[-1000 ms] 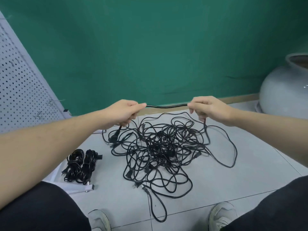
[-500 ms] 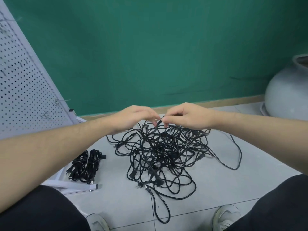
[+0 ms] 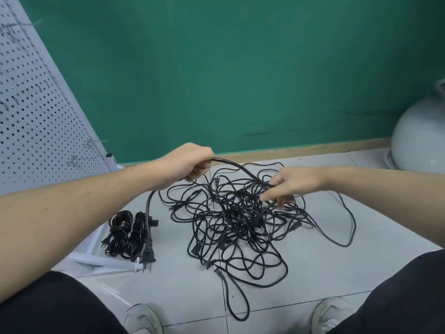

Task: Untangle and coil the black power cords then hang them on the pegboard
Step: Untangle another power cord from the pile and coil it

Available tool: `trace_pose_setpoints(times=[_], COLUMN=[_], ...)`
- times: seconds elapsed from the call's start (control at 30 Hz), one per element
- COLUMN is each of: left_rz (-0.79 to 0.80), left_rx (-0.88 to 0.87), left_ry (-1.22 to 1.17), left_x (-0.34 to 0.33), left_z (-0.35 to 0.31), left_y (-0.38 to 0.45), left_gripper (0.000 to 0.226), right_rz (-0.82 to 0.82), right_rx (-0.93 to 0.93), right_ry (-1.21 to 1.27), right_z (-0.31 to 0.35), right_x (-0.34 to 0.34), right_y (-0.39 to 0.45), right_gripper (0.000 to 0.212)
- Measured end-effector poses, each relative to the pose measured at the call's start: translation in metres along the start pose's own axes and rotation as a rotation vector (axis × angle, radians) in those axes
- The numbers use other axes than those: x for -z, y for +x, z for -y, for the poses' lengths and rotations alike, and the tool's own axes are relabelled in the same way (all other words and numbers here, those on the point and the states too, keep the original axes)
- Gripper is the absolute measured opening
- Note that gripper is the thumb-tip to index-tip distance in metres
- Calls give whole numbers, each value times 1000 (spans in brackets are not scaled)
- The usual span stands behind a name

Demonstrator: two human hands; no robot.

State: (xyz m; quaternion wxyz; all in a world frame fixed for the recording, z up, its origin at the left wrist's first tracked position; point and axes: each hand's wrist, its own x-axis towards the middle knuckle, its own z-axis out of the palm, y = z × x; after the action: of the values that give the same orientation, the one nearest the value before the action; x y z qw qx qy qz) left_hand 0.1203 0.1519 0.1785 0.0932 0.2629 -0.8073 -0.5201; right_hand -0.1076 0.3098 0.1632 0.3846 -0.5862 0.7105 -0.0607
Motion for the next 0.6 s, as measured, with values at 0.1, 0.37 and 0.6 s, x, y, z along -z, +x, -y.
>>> trace_pose_setpoints(times=[0.1, 0.37, 0.6], left_rz=[60, 156, 255], left_rx=[36, 197, 234], left_ry=[131, 144, -108], left_x=[19, 36, 10], left_z=[22, 40, 16], left_y=[-10, -23, -15], left_gripper=[30, 37, 66], right_rz=[-153, -411, -370], right_rx=[57, 289, 328], right_ry=[24, 358, 233], right_z=[-13, 6, 55], right_x=[10, 14, 1], right_y=[-2, -2, -7], right_gripper=[44, 33, 26])
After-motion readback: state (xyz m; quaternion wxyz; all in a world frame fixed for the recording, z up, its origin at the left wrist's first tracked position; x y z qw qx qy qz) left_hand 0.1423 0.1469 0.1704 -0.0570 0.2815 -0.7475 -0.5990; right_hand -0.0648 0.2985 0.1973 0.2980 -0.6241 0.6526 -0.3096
